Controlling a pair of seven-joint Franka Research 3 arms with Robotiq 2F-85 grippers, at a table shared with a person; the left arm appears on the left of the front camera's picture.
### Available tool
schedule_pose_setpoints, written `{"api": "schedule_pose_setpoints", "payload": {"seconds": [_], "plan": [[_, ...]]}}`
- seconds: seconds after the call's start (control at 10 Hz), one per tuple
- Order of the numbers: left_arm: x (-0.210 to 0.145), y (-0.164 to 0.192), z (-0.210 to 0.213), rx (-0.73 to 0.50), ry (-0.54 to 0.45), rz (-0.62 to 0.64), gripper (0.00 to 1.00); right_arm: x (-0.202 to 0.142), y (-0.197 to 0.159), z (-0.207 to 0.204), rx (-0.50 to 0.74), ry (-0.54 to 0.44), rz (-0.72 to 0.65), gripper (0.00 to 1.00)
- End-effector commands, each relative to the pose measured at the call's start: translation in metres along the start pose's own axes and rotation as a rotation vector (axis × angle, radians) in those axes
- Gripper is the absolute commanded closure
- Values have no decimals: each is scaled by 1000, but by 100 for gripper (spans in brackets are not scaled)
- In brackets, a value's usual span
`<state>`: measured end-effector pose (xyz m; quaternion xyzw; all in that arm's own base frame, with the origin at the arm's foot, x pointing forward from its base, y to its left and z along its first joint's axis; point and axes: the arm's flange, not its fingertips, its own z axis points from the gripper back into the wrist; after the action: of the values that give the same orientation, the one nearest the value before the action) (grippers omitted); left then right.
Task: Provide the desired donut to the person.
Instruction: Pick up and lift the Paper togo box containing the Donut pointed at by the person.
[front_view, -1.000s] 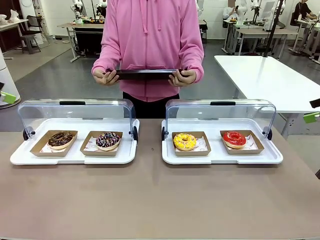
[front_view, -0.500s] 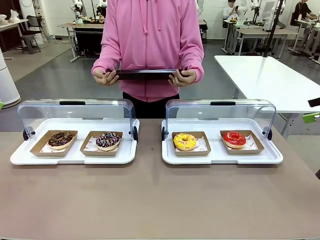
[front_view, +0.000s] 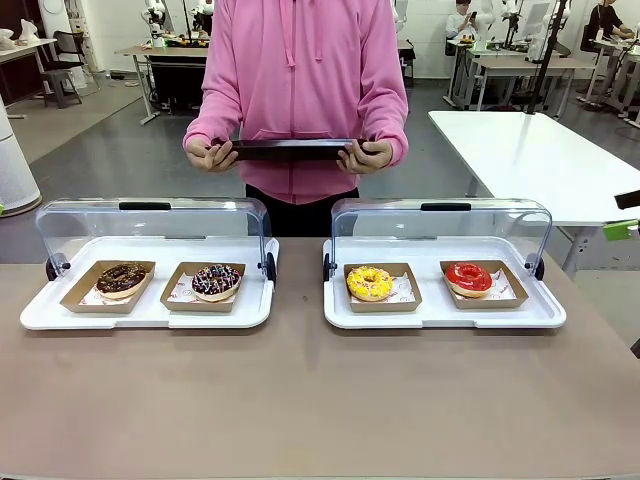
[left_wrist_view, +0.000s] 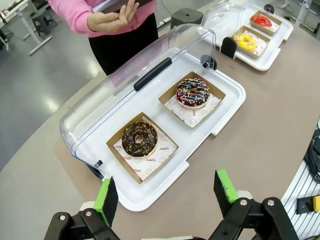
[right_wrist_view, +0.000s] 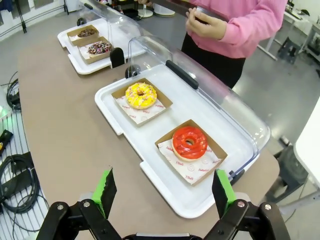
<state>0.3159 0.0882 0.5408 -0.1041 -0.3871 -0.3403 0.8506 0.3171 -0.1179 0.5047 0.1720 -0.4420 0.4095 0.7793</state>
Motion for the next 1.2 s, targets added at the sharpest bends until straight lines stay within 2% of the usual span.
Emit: {"api": "schedule_pose_setpoints", "payload": {"seconds": [0.0,0.5,1.1], "plan": [[-81,-91,-39,9,-47,-29,0,-23,40,-20,-18,-21,27,0],[-75,-93,-43,2,-32,-41,0,-19,41,-23,-13,-51,48,0],[-70,-95,-42,6,-68,-63,0,-20,42,-23,-31,-90,82,0]]}}
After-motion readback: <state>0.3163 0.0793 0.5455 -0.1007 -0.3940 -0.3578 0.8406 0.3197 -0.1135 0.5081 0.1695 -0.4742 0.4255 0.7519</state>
